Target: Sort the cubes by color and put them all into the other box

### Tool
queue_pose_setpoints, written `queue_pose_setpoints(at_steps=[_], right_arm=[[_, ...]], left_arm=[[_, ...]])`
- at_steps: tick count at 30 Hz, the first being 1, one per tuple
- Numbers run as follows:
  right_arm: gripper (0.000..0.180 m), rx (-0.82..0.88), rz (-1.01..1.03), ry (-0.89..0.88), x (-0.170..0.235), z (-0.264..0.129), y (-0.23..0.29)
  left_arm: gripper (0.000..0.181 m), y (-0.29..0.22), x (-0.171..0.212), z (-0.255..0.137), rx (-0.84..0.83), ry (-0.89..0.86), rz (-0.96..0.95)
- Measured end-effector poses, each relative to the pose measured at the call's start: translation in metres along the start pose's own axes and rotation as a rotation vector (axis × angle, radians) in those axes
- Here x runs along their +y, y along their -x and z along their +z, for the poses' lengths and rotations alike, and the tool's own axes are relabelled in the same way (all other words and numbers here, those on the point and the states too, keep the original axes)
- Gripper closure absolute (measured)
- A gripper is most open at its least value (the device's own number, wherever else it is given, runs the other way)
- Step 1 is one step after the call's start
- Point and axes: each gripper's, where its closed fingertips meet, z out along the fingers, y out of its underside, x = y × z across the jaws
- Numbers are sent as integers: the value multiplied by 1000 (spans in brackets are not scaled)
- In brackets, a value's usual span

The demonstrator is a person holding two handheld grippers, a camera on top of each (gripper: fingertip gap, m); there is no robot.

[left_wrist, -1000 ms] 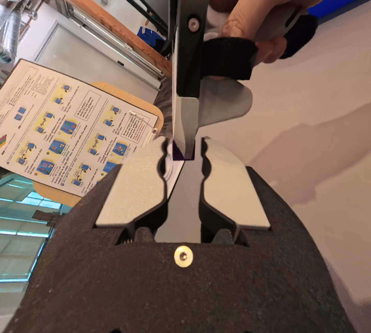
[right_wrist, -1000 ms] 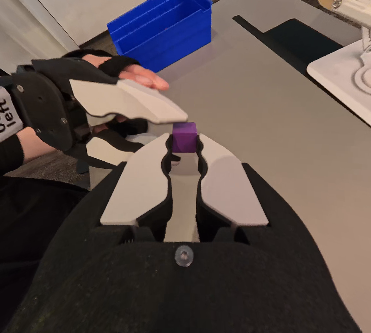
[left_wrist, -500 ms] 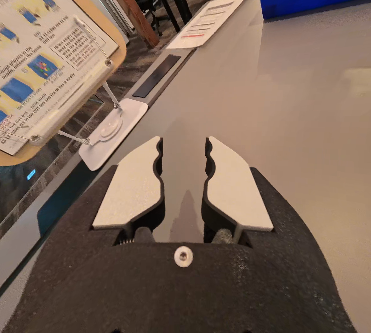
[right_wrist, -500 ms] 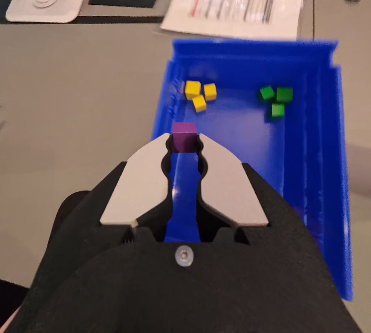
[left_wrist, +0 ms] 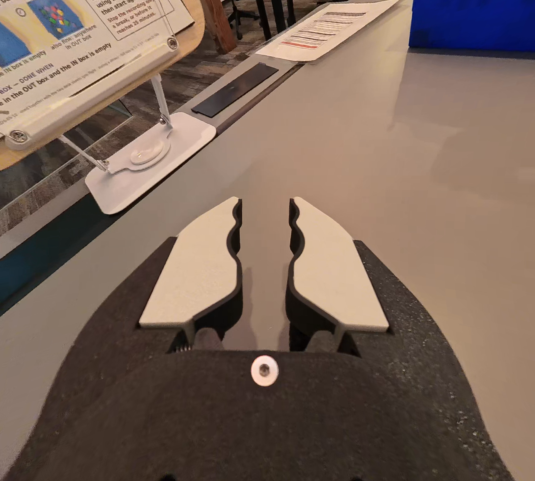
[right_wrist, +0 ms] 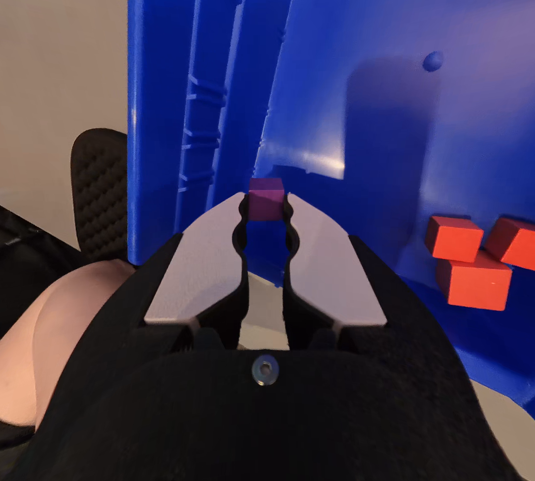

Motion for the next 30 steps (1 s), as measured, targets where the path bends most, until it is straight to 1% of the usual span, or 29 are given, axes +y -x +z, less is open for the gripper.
queue_pose_setpoints(at_steps=[3, 6, 8, 13, 18, 19, 21, 23, 26, 27, 30], right_arm=[[158, -9, -9, 85, 1, 2, 4], [158, -52, -31, 166, -1, 12, 10], [158, -57, 2, 235, 5, 18, 9], [158, -75, 65, 227, 3, 18, 9], [156, -79, 98, 219, 3, 25, 8], [153, -72, 106, 213, 3, 24, 7], [147, -59, 134, 192, 3, 19, 7], [147, -33, 171, 155, 4, 7, 6], [148, -9, 190, -8, -8, -22, 14], [148, 22, 185, -67, -12, -33, 16], [149, 101, 93, -256, -30, -68, 28]], left_arm=[[151, -3, 1, 1, 11, 2, -1], [151, -8, 3, 2, 25, 11, 23], [151, -13, 3, 3, 39, 12, 36], [151, -16, 4, 1, 59, 11, 47], [151, -5, 8, -4, 42, 4, 6], [151, -2, 9, -5, 37, 2, -5], [152, 4, 8, -8, 27, -6, -18], [153, 12, 2, -13, 1, -27, -16], [153, 26, -12, -25, -49, -66, -8], [153, 32, -16, -30, -70, -80, -6], [152, 60, -31, -54, -164, -113, 1]])
